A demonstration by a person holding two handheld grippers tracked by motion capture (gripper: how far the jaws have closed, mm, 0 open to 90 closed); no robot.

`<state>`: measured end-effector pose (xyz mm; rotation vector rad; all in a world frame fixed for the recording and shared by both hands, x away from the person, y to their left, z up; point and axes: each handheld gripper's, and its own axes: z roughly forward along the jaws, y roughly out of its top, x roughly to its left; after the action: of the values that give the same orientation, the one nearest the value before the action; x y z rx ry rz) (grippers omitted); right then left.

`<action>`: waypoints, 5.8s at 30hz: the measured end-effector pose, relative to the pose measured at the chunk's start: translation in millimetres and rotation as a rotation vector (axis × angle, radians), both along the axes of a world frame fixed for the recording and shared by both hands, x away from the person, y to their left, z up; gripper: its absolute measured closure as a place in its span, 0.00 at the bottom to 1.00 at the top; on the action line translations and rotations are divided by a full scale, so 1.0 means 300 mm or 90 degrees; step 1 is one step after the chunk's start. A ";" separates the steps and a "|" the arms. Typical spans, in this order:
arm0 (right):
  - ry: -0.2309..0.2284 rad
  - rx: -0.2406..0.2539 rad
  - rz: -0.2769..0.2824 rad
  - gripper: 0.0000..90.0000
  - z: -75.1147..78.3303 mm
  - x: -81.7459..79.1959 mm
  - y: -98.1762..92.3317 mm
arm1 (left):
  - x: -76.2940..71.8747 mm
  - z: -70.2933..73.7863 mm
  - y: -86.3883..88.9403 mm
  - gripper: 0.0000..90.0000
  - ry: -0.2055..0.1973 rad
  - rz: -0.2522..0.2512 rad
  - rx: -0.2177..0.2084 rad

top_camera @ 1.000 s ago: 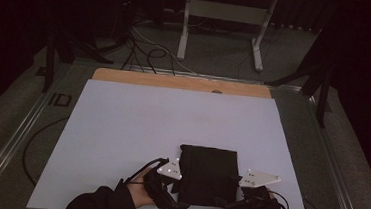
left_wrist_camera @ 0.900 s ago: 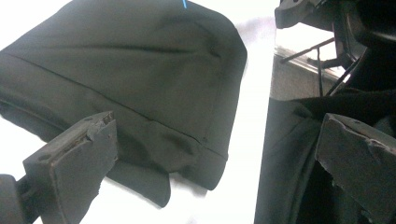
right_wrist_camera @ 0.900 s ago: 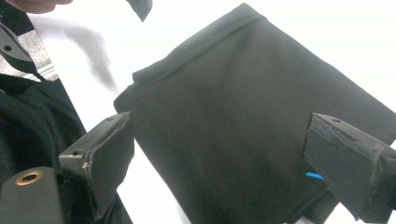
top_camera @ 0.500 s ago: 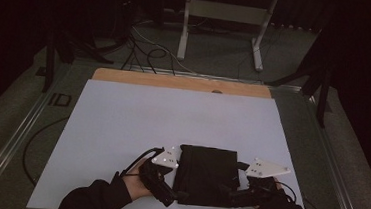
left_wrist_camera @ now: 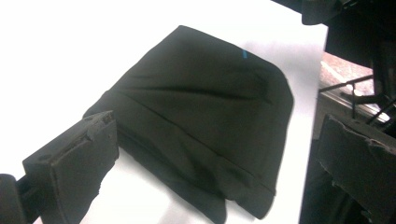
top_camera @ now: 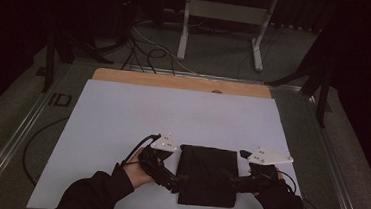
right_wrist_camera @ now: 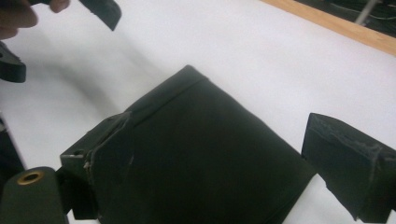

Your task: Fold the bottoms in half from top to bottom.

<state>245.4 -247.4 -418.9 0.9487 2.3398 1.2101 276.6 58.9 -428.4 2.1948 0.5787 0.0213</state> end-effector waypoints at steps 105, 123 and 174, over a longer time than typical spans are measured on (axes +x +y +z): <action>0.199 -0.075 -0.078 0.86 -0.285 0.102 0.026 | 0.086 -0.279 -0.148 0.83 0.133 0.176 0.027; 0.176 -0.028 -0.093 0.87 -0.227 0.100 0.006 | 0.093 -0.191 -0.154 0.84 0.112 0.158 0.002; 0.084 0.028 -0.073 0.87 0.002 0.172 0.057 | 0.143 0.035 -0.037 0.84 0.065 0.164 -0.055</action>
<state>296.9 -230.2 -418.2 1.1950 2.3300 1.1922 319.6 47.8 -418.0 2.0335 0.9006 0.0209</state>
